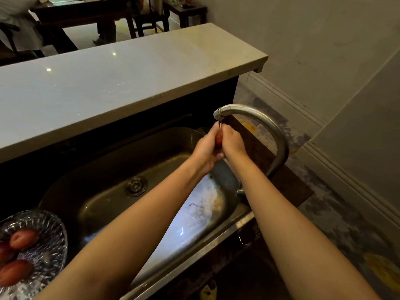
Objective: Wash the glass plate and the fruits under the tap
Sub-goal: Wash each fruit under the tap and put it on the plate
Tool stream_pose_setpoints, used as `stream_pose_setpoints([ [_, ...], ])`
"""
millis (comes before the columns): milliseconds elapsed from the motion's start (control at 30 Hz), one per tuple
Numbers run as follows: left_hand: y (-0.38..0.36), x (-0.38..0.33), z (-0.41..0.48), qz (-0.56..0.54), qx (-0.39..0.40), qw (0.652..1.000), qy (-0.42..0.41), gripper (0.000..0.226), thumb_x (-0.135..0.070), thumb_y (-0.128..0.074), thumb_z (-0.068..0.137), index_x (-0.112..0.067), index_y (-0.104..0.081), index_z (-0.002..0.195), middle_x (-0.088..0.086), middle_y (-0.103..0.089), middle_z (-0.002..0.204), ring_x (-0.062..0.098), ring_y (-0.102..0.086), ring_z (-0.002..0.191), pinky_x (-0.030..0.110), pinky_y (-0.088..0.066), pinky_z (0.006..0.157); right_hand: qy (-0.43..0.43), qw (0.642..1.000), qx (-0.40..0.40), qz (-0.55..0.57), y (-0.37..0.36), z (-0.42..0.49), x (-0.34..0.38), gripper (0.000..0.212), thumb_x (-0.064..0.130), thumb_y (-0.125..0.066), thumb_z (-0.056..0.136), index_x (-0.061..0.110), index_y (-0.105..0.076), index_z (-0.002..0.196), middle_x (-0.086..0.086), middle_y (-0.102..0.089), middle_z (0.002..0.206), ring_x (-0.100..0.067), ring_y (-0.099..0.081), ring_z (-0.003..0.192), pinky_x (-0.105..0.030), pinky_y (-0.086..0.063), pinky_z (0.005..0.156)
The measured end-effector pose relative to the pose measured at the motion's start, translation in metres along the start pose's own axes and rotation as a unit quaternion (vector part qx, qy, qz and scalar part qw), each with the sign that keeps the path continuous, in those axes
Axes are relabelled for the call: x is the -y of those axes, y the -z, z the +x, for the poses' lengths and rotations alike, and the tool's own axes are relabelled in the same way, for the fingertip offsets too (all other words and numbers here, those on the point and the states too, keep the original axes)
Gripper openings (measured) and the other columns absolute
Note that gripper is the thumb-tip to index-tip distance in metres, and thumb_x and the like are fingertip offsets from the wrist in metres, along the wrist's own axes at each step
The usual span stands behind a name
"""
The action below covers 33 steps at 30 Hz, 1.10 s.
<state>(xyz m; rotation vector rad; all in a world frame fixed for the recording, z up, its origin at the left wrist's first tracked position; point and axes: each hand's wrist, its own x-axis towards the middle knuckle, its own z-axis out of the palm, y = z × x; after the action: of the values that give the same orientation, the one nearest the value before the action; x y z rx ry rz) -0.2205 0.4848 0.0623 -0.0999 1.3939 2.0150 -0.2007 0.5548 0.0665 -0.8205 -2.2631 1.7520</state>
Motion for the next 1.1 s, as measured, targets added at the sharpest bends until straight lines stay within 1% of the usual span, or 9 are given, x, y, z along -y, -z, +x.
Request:
stream_pose_setpoints([
  [67,-0.001,-0.003,0.003,0.044,-0.031,0.999,0.002,0.037,-0.043,-0.038,0.096,-0.016,-0.060,0.083,0.002,-0.057,0.067,0.009,-0.056,0.053,0.017,-0.041,0.040,0.001,1.000,0.017,0.009,-0.003,-0.001,-0.005,0.032,0.037,-0.032,0.097,0.017,-0.057,0.103,-0.007,-0.058,0.100,-0.018,-0.059,0.087,-0.024,-0.048,0.067],
  [133,0.001,-0.006,0.009,0.051,-0.056,0.997,0.002,0.040,-0.039,-0.032,0.098,-0.015,-0.058,0.081,0.004,-0.057,0.069,0.013,-0.055,0.061,0.024,-0.043,0.049,0.048,0.997,0.062,-0.005,-0.006,-0.007,-0.013,0.032,0.041,-0.032,0.097,0.021,-0.049,0.115,-0.002,-0.055,0.108,-0.009,-0.056,0.086,-0.014,-0.046,0.055],
  [200,0.002,-0.007,0.012,0.039,-0.063,0.997,-0.003,0.039,-0.034,-0.030,0.099,-0.016,-0.058,0.080,0.003,-0.058,0.068,0.016,-0.055,0.068,0.028,-0.045,0.060,0.084,0.994,0.075,-0.013,-0.007,-0.009,-0.017,0.027,0.040,-0.034,0.097,0.024,-0.048,0.113,-0.004,-0.056,0.111,-0.014,-0.057,0.092,-0.020,-0.049,0.063],
  [333,-0.014,0.006,0.009,0.005,-0.009,1.000,0.011,0.036,-0.036,-0.036,0.099,-0.012,-0.060,0.111,0.001,-0.062,0.078,0.013,-0.058,0.080,0.027,-0.049,0.067,-0.052,0.994,-0.028,0.096,0.000,0.006,-0.002,0.033,0.029,-0.038,0.095,0.008,-0.063,0.097,-0.016,-0.064,0.101,-0.031,-0.059,0.101,-0.042,-0.046,0.090],
  [500,-0.002,-0.005,0.018,-0.013,-0.077,0.997,0.001,0.040,-0.039,-0.035,0.098,-0.009,-0.060,0.103,0.008,-0.063,0.086,0.020,-0.060,0.086,0.032,-0.048,0.076,0.051,0.997,0.044,-0.027,-0.009,-0.007,-0.008,0.029,0.037,-0.032,0.097,0.017,-0.053,0.100,-0.013,-0.060,0.107,-0.027,-0.057,0.099,-0.038,-0.050,0.078],
  [633,-0.015,0.008,0.011,0.034,-0.034,0.999,0.024,0.046,-0.042,-0.040,0.096,-0.008,-0.051,0.125,0.015,-0.063,0.112,0.027,-0.059,0.106,0.037,-0.049,0.086,-0.059,0.997,-0.044,0.039,-0.002,0.008,0.001,0.035,0.024,-0.037,0.094,0.003,-0.063,0.101,-0.021,-0.062,0.100,-0.038,-0.058,0.104,-0.040,-0.047,0.085],
  [800,-0.004,-0.013,0.018,-0.042,-0.050,0.998,-0.018,0.027,-0.031,-0.044,0.097,-0.014,-0.059,0.082,0.005,-0.058,0.079,0.016,-0.057,0.079,0.032,-0.045,0.083,0.048,0.997,0.003,-0.064,-0.014,-0.009,0.007,0.040,0.034,-0.029,0.099,0.008,-0.051,0.118,-0.019,-0.055,0.124,-0.033,-0.051,0.116,-0.039,-0.039,0.098],
  [967,-0.018,0.002,0.006,0.008,0.010,1.000,0.028,0.042,-0.039,-0.044,0.095,-0.007,-0.056,0.120,0.014,-0.063,0.111,0.025,-0.059,0.108,0.040,-0.048,0.096,-0.055,0.995,-0.080,0.013,0.004,0.002,0.010,0.043,0.027,-0.030,0.098,0.001,-0.058,0.118,-0.024,-0.059,0.120,-0.037,-0.054,0.115,-0.046,-0.041,0.100],
  [1100,-0.013,-0.004,0.008,-0.005,0.032,0.999,0.034,0.022,-0.026,-0.046,0.096,-0.009,-0.060,0.097,0.007,-0.062,0.088,0.017,-0.060,0.085,0.030,-0.051,0.076,0.026,0.995,-0.028,-0.094,0.016,-0.023,0.001,0.038,0.033,-0.026,0.099,0.017,-0.054,0.121,-0.014,-0.058,0.122,-0.030,-0.052,0.115,-0.045,-0.043,0.098],
])
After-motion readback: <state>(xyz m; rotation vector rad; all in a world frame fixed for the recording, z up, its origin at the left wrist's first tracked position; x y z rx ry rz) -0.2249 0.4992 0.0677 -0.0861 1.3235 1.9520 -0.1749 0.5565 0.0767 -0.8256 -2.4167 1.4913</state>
